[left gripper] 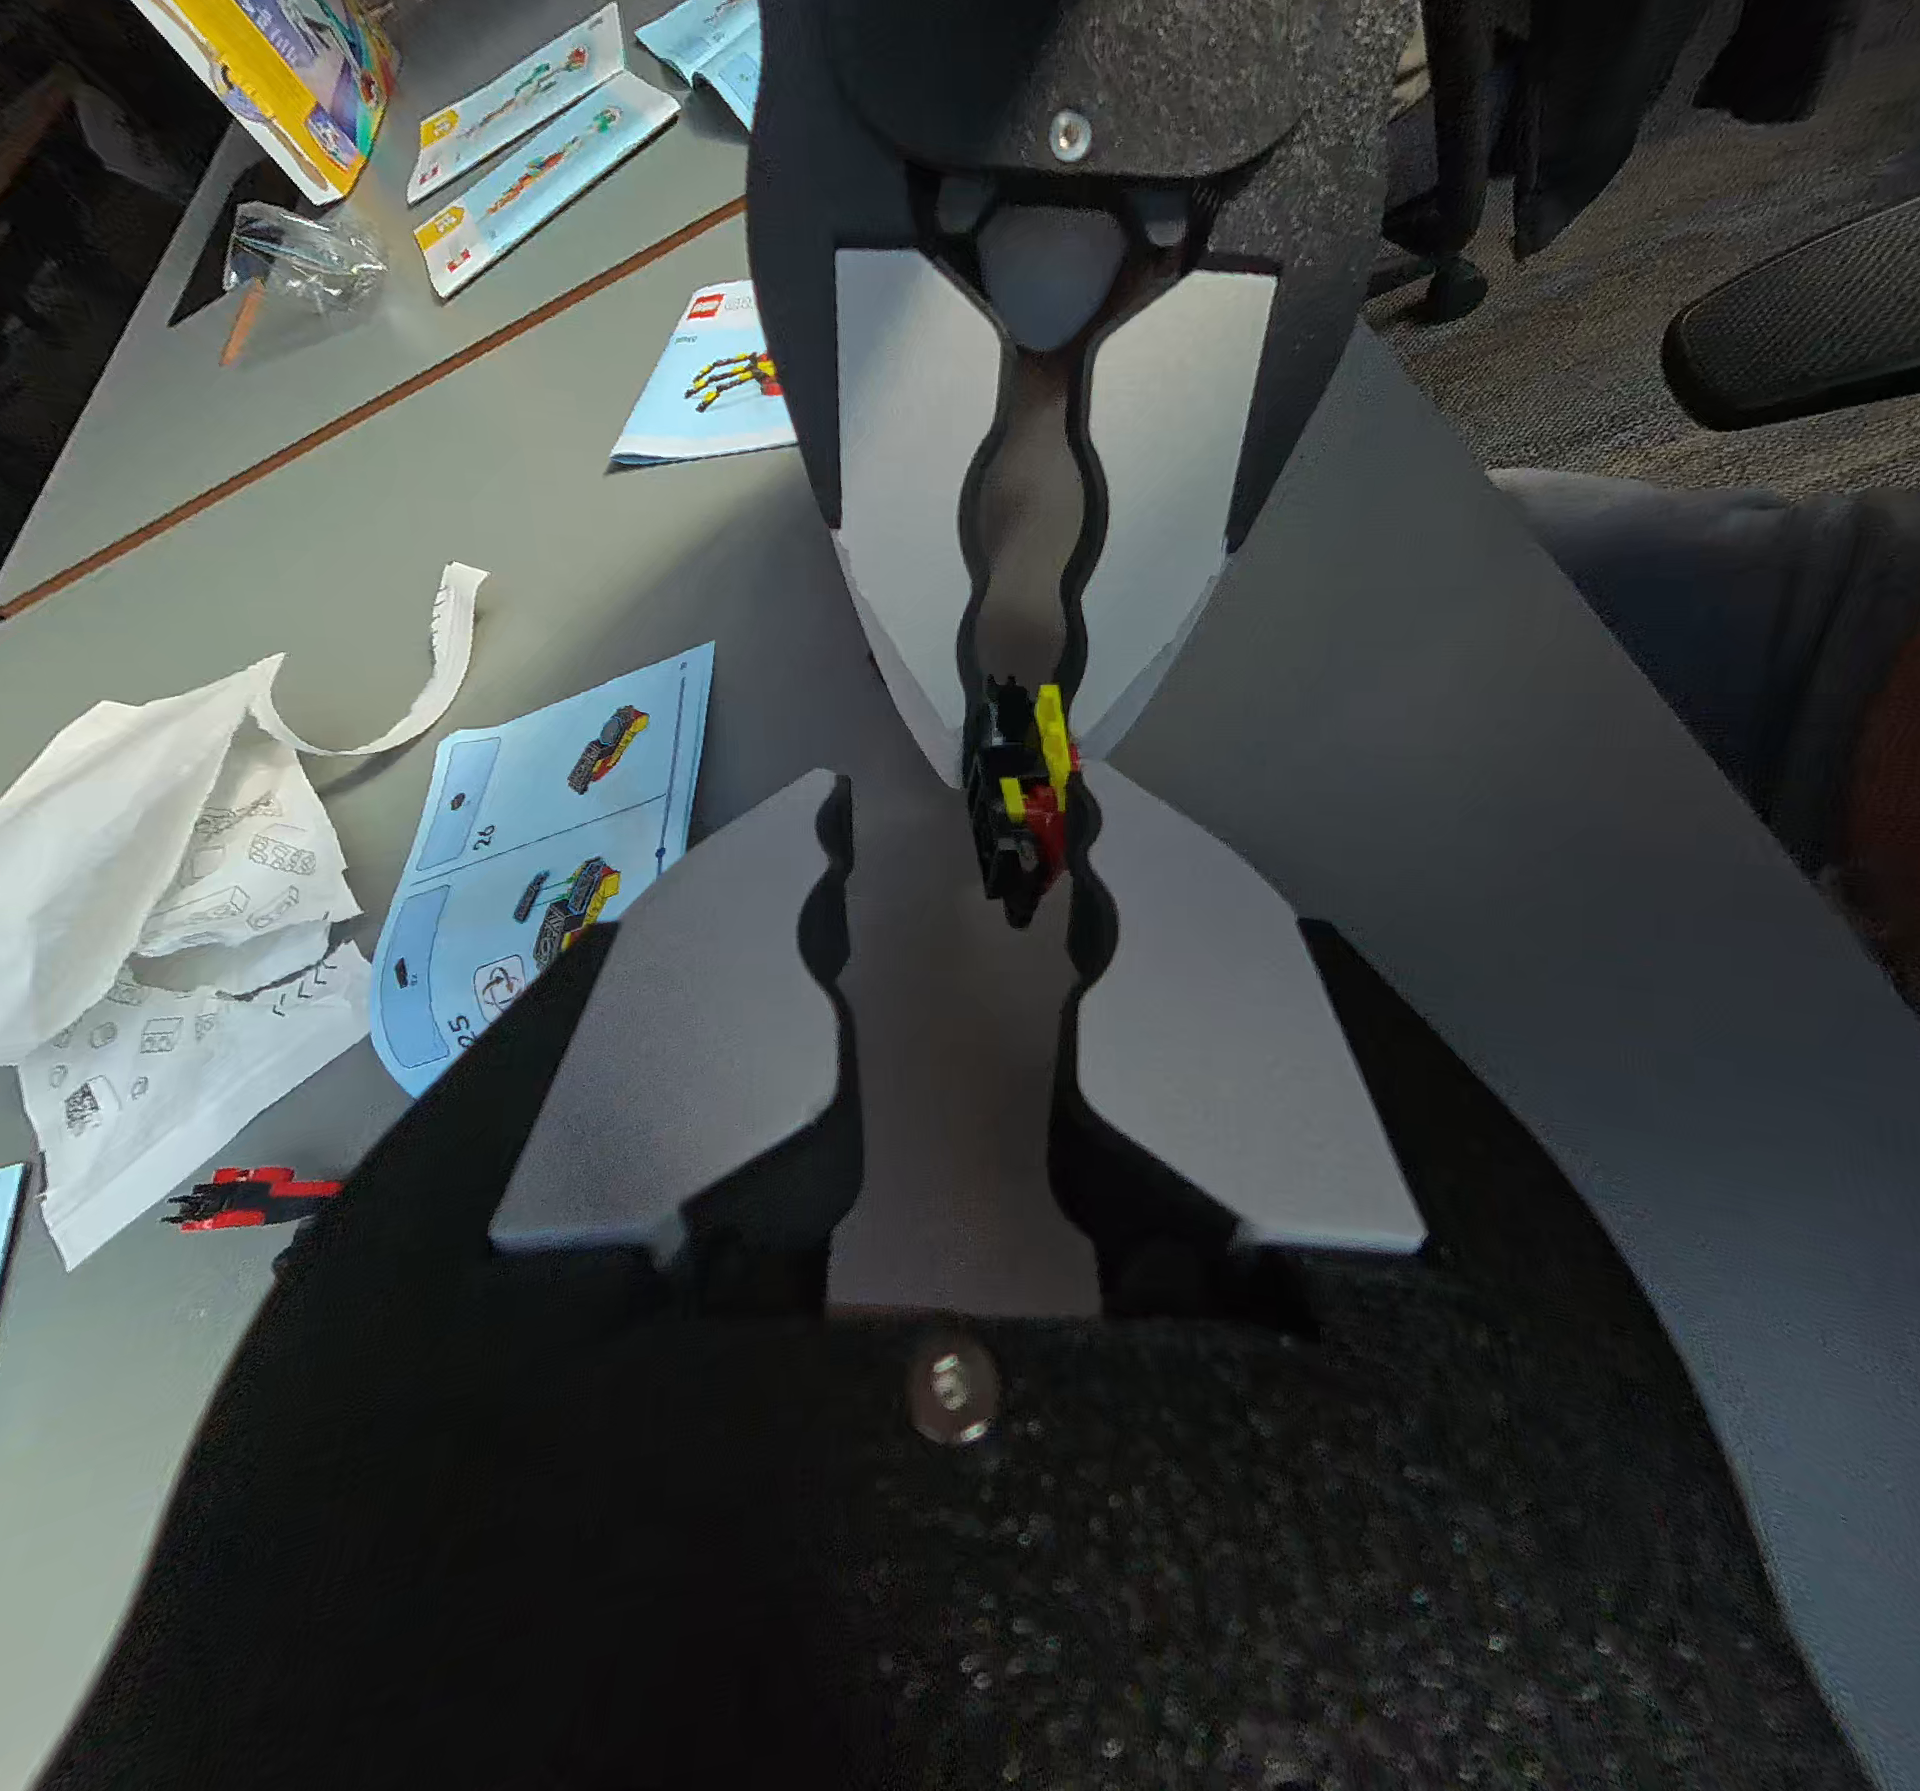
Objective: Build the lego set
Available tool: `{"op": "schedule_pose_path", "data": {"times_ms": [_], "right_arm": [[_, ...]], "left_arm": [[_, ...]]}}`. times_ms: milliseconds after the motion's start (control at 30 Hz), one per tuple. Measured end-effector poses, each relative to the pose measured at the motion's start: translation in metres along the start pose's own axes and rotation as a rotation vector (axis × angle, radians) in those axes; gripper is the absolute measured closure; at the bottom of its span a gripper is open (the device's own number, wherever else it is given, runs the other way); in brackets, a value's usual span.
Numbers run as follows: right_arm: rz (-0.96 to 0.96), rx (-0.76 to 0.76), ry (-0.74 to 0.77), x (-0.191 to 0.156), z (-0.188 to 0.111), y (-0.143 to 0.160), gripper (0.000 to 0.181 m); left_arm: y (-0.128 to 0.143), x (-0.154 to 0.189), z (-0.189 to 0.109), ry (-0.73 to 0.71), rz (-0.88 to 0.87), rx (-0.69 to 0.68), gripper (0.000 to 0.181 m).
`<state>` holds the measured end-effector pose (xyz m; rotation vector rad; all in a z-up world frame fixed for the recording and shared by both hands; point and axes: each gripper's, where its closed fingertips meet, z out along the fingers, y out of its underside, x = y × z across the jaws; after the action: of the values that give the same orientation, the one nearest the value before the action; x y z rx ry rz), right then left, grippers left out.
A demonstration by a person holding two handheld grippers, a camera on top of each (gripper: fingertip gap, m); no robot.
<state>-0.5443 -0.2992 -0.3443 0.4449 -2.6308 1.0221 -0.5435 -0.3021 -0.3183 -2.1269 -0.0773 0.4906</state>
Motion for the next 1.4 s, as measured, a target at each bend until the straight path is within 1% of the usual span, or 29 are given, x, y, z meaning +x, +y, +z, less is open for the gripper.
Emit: {"op": "schedule_pose_path", "data": {"times_ms": [67,133,167,200,233,300,367,400,467,500,533,667,1067,1133,1233,1267,1300,1333,1367,1400], "right_arm": [[0.021,-0.014,-0.017,0.000,-0.001,0.001,0.166],[0.014,-0.051,-0.018,0.000,-0.001,0.003,0.166],[0.013,-0.048,0.000,0.003,-0.001,0.002,0.166],[0.020,-0.059,-0.018,0.001,-0.001,0.003,0.166],[0.022,-0.057,0.002,0.005,-0.001,0.003,0.166],[0.023,-0.056,-0.013,0.003,-0.001,0.002,0.166],[0.004,-0.063,-0.011,0.002,0.000,0.001,0.166],[0.002,-0.050,-0.007,0.003,-0.001,-0.002,0.166],[-0.005,-0.043,-0.008,0.003,-0.001,-0.004,0.166],[-0.003,-0.043,-0.024,0.001,-0.001,-0.003,0.166],[-0.011,-0.037,-0.009,0.002,-0.001,-0.004,0.166],[-0.009,-0.031,-0.027,-0.001,0.000,-0.002,0.166],[-0.134,-0.099,-0.080,-0.007,0.004,0.008,0.167],[-0.164,-0.102,-0.068,-0.007,0.004,0.008,0.167],[-0.187,-0.116,-0.071,-0.010,0.006,0.011,0.167],[-0.215,-0.105,-0.044,-0.009,0.006,0.011,0.167],[-0.205,-0.097,-0.029,-0.009,0.006,0.011,0.166],[-0.162,-0.096,-0.065,-0.012,0.006,0.012,0.166],[-0.189,-0.087,-0.011,-0.006,0.005,0.011,0.166],[-0.231,-0.045,0.067,-0.001,0.003,0.006,0.165]], "left_arm": [[-0.002,0.003,0.000,-0.022,0.067,-0.017,0.150],[-0.001,0.005,0.001,-0.034,0.117,-0.047,0.152],[-0.001,0.006,0.001,-0.036,0.137,-0.055,0.149],[0.002,0.009,0.002,-0.024,0.142,-0.076,0.148],[0.006,0.009,0.002,-0.020,0.137,-0.100,0.147],[0.006,0.008,0.002,-0.027,0.137,-0.076,0.146],[0.010,0.010,0.005,-0.029,0.166,-0.094,0.153],[0.011,0.013,0.007,-0.022,0.165,-0.095,0.153],[0.010,0.011,0.007,-0.033,0.166,-0.090,0.160],[0.009,0.011,0.008,-0.023,0.159,-0.089,0.160],[0.009,0.011,0.008,-0.021,0.159,-0.088,0.160],[0.010,0.013,0.010,0.024,0.161,-0.094,0.160],[0.016,0.018,0.019,0.186,0.115,-0.140,0.160],[0.016,0.018,0.019,0.197,0.102,-0.136,0.160],[0.019,0.021,0.021,0.190,0.130,-0.136,0.160],[0.019,0.021,0.021,0.171,0.145,-0.128,0.160],[0.019,0.021,0.021,0.152,0.173,-0.123,0.160],[0.019,0.022,0.022,0.130,0.186,-0.119,0.160],[0.018,0.018,0.022,0.076,0.211,-0.101,0.160],[0.016,0.015,0.020,0.052,0.231,-0.080,0.160]]}}
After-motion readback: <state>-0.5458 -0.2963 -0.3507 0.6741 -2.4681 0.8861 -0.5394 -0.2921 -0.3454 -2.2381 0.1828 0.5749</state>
